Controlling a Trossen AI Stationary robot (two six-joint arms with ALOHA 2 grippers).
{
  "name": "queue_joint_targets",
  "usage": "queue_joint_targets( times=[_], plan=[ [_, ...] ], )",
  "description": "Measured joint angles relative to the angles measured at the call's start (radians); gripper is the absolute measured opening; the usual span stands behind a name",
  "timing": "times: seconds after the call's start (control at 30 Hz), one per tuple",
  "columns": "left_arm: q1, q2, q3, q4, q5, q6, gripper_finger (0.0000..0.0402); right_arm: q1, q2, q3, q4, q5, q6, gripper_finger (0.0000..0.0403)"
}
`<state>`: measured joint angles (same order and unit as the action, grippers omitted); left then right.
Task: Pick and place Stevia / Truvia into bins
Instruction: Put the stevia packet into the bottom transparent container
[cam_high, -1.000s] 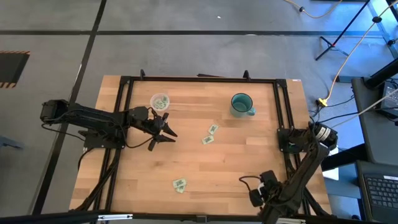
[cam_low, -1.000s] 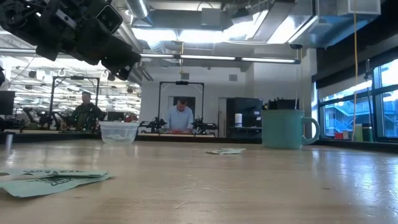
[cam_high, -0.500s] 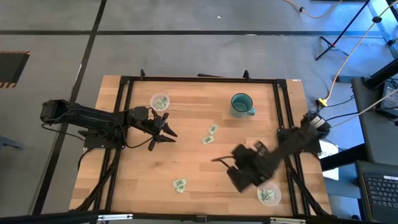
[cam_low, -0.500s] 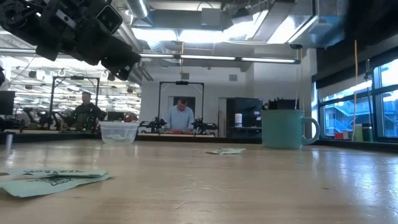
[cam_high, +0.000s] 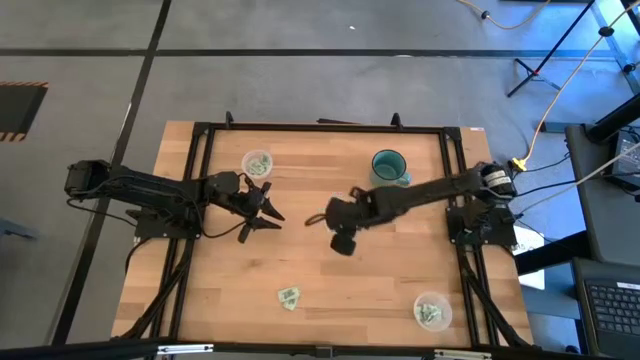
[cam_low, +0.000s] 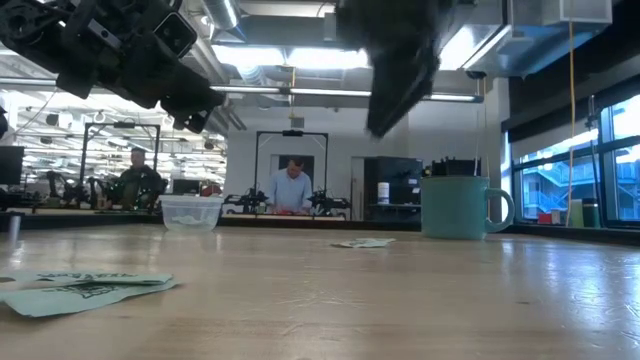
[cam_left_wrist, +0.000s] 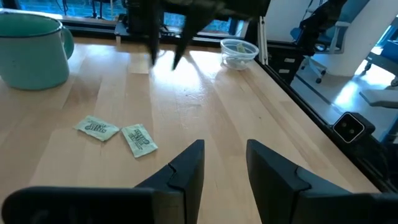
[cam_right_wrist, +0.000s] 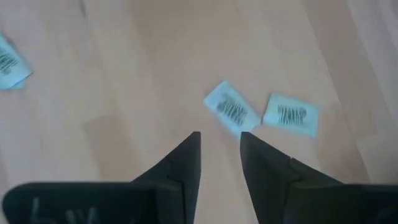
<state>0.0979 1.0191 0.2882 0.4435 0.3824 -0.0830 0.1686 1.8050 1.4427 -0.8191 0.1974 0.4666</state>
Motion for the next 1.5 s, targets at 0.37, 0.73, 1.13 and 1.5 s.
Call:
queue_joint_targets(
  times=[0.37,0.73,1.13,1.5],
  plan=[
    [0.000,0.000,0.000,-0.007,0.000,0.018,0.0113,-0.139,0.002,-0.313,0.442,-0.098,-0.209,0.0116],
    [0.000,0.000,0.000,-0.007,0.000,0.018,0.0113,-0.153,0.002,-0.483,0.683,-0.150,-0.289,0.0115],
    [0.000,0.000,0.000,-0.007,0.000,0.018,0.0113,-0.152,0.023,-0.533,0.747,-0.147,-0.268,0.0072],
    [0.000,0.000,0.000,-0.024,0.000,0.019,0.0113,-0.152,0.083,-0.527,0.773,-0.143,-0.287,0.0006]
  ],
)
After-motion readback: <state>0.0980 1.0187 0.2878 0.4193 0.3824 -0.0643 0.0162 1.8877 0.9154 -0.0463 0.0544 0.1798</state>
